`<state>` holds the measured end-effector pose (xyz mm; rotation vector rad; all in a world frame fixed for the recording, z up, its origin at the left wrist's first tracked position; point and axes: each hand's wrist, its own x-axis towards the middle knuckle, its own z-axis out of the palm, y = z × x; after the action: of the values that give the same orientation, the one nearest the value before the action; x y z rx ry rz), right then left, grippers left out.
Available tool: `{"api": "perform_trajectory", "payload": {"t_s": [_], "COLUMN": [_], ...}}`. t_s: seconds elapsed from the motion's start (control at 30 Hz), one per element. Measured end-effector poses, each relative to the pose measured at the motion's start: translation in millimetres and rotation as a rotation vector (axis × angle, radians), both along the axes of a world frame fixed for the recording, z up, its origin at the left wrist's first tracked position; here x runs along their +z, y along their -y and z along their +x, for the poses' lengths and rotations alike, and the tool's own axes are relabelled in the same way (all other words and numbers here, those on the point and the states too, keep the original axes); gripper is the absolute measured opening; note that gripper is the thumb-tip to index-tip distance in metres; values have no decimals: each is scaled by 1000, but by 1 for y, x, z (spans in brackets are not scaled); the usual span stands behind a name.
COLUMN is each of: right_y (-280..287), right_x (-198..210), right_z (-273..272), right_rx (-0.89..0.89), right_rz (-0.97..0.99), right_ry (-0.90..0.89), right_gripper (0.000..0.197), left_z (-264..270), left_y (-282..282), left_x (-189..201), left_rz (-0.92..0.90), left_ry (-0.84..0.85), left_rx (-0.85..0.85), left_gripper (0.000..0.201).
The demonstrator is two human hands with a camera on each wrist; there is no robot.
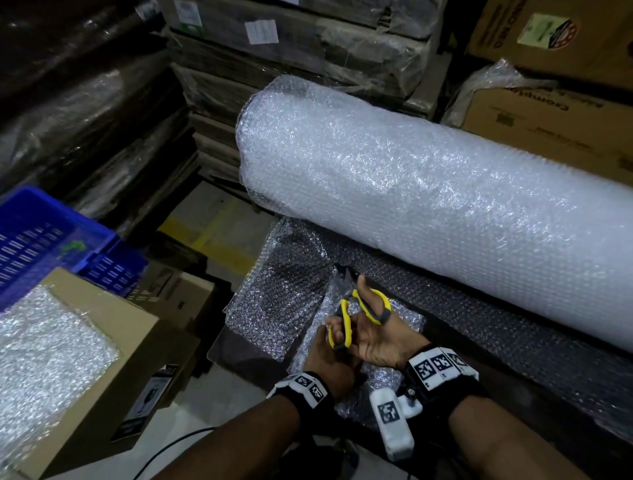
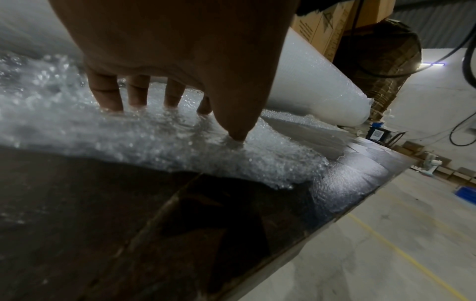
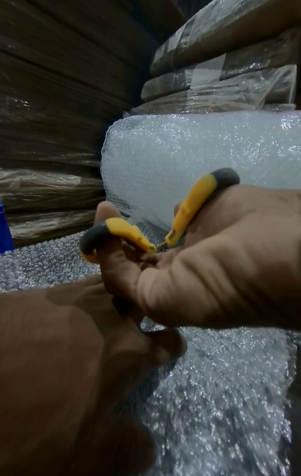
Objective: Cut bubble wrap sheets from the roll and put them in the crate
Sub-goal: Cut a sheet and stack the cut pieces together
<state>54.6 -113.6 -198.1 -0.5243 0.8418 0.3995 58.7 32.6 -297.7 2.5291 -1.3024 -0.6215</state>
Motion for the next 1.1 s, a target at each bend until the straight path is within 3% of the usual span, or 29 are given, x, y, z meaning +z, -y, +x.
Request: {"api": "perform_trajectory", "payload": {"t_s": [0.03,0.1,0.13,0.2,0.3,0.57,0.77,0.83,0.87,0.93,1.03,1.1], "right_y": [-1,-2,-2,-3,-2,-4,-9,-14,-18,-23,-26,-25], "right_x": [2,1,0,-1,-4,-6,-1,-2,-1,1,2,1], "right_z": [1,1,2,3,4,13,15,18,19,19,13,10], "right_rx": [-3,-25,-35,-56,-66,-50,-41,-92,-115,-127,-96,-112], "right_rz": [-7,-19,-29,-28,-45,-166,-277,-296,-309,-332,-359,-365], "right_ry": [-5,-7,-10,-21,-47,-57,-49,-36,-26,4,39,40], "right_gripper": [94,96,97,98,98,96,86,65,53,42,47,46], "left_z": [14,21,22,25,21,20,17,15,15,18,14,11], "left_y": [0,14,15,18,18,21,21,19,18,12,11,13], "left_x": [4,17,21,32,39,33,23,24,27,32,35,22], "left_rz": [103,278,271,141,83,255,311,322,364,241,267,361], "left_ry": [-182,7,86,134,147,163,232,295,229,214,266,250], "left_rx": [-105,-211,-235,-73,-198,-282,-324,-308,-260,-156,-116,-286], "left_gripper": [39,43,43,37,44,47,52,48,44,37,41,55]}}
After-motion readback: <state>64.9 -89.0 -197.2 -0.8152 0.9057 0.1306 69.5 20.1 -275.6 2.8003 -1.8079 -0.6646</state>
